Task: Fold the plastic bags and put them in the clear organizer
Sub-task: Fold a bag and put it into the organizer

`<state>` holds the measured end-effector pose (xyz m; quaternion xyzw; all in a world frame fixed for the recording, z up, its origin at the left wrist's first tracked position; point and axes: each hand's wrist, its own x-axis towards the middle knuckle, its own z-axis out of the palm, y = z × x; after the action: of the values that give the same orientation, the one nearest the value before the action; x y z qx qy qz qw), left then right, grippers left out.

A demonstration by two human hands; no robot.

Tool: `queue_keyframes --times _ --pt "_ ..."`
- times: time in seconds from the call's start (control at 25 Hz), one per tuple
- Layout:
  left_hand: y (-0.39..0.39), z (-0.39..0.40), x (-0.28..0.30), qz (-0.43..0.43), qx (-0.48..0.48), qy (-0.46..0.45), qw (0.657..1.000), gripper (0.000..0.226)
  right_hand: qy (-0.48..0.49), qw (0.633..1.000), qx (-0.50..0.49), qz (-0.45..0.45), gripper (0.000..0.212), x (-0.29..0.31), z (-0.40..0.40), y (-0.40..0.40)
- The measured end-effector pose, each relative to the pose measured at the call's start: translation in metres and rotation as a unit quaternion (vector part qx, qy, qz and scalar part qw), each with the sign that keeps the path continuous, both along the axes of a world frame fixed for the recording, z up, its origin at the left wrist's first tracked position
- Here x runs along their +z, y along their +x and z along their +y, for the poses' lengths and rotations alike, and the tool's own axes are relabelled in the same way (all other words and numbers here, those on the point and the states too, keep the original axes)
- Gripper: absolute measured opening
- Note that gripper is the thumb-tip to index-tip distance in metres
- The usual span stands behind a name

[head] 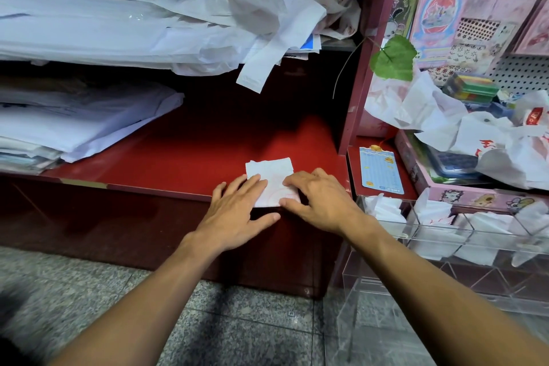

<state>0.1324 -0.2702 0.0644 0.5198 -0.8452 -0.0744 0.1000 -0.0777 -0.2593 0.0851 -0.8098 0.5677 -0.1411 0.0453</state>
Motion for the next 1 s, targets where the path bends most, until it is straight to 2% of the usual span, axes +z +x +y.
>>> queue_keyframes --times 0.2,0.36,0.52,0.64,0.76,0.88,0.92,1.0 --pt "0.007 -0.004 0.006 0.043 -0.012 -0.062 0.997 0.061 0.006 0.999 0.027 0.041 0.054 0.003 -0.001 -0.004" --pt "0.013 -0.005 0.006 0.139 -0.031 -0.044 0.989 0.049 0.040 0.996 0.017 -0.081 0.049 0.002 -0.004 -0.010" --pt "0.016 -0.004 0.007 0.208 -0.044 -0.004 0.977 0.043 0.057 0.977 0.017 -0.206 0.022 0.003 -0.007 -0.017" --pt "0.015 -0.002 0.008 0.244 -0.001 -0.001 0.970 0.037 0.078 0.961 -0.009 -0.263 0.005 0.007 -0.005 -0.013" --pt "0.011 -0.006 0.011 0.303 0.061 0.010 0.951 0.030 0.106 0.945 -0.062 -0.303 0.023 0.008 -0.006 -0.010" --pt "0.005 -0.007 0.014 0.356 0.112 -0.001 0.928 0.020 0.098 0.947 -0.090 -0.294 0.042 0.007 -0.007 -0.005" --pt "0.003 -0.007 0.013 0.361 0.127 -0.004 0.924 0.023 0.090 0.948 -0.103 -0.288 0.045 0.006 -0.007 -0.003" --pt "-0.001 -0.007 0.011 0.362 0.145 -0.003 0.921 0.039 0.070 0.946 -0.132 -0.286 0.038 0.004 -0.010 0.001"
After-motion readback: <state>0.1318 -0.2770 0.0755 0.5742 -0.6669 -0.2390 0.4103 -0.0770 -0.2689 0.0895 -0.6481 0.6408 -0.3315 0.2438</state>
